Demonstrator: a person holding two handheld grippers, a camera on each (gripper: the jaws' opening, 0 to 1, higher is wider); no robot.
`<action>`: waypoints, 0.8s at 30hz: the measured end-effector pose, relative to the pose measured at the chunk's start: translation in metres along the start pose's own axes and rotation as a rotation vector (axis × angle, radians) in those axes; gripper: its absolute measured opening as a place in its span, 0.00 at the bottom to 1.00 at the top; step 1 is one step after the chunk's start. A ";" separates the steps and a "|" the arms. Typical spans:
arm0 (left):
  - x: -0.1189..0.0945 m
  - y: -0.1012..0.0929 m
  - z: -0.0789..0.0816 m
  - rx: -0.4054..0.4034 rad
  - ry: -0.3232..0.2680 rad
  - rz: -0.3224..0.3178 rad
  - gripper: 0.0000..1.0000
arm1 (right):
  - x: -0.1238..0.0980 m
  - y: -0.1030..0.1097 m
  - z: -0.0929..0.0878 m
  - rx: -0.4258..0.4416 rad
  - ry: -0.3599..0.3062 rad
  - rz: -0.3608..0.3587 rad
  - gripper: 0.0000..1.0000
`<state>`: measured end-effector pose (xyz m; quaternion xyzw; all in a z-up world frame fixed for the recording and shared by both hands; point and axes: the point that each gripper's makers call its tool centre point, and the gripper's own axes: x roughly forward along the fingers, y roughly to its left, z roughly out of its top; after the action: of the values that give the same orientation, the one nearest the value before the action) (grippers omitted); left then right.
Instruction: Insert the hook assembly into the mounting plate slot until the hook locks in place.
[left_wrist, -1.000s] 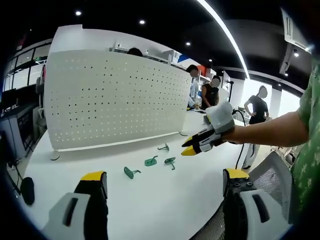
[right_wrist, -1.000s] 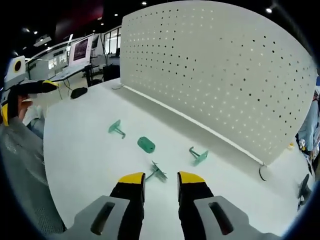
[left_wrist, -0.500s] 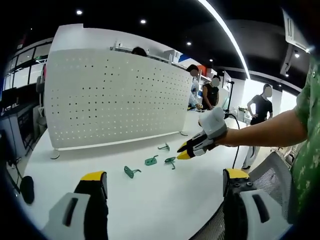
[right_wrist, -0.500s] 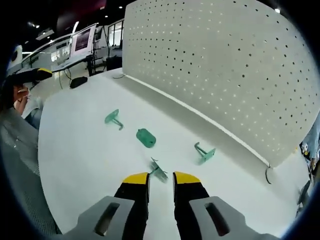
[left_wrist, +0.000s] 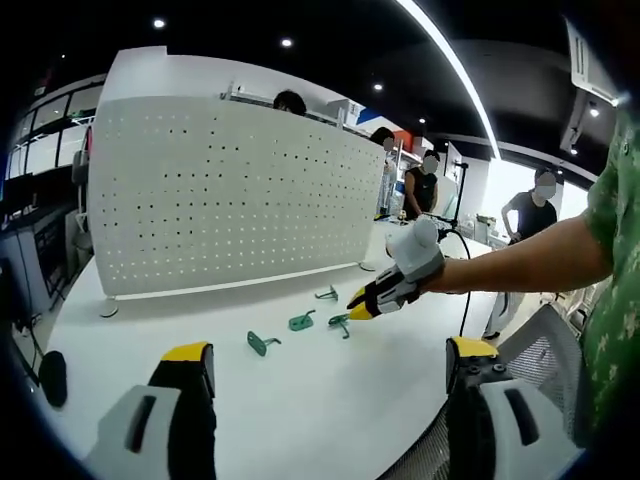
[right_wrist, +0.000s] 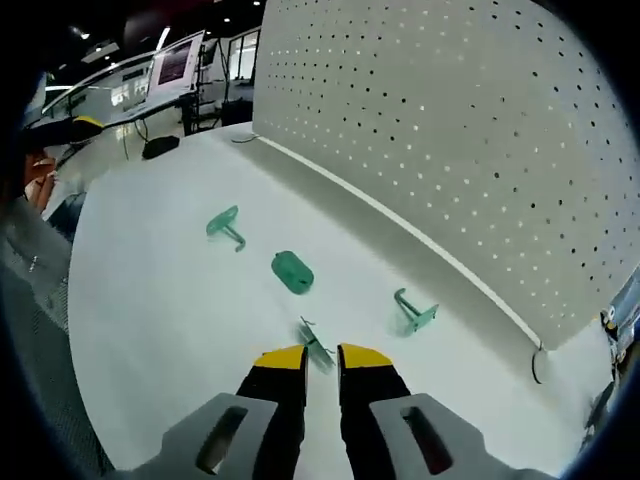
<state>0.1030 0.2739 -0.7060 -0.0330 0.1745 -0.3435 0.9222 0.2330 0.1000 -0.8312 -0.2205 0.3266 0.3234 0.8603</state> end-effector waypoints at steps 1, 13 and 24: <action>0.000 0.000 0.000 0.001 0.001 -0.001 0.98 | 0.001 0.000 0.000 -0.005 0.002 0.000 0.10; 0.007 -0.001 0.011 0.025 -0.014 -0.024 0.98 | 0.007 0.001 -0.004 -0.052 0.031 0.007 0.07; 0.011 0.006 0.015 0.034 -0.012 -0.044 0.98 | 0.011 -0.001 -0.004 -0.074 0.045 0.011 0.04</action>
<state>0.1194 0.2703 -0.6961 -0.0234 0.1624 -0.3664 0.9159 0.2384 0.1013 -0.8416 -0.2578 0.3350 0.3350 0.8421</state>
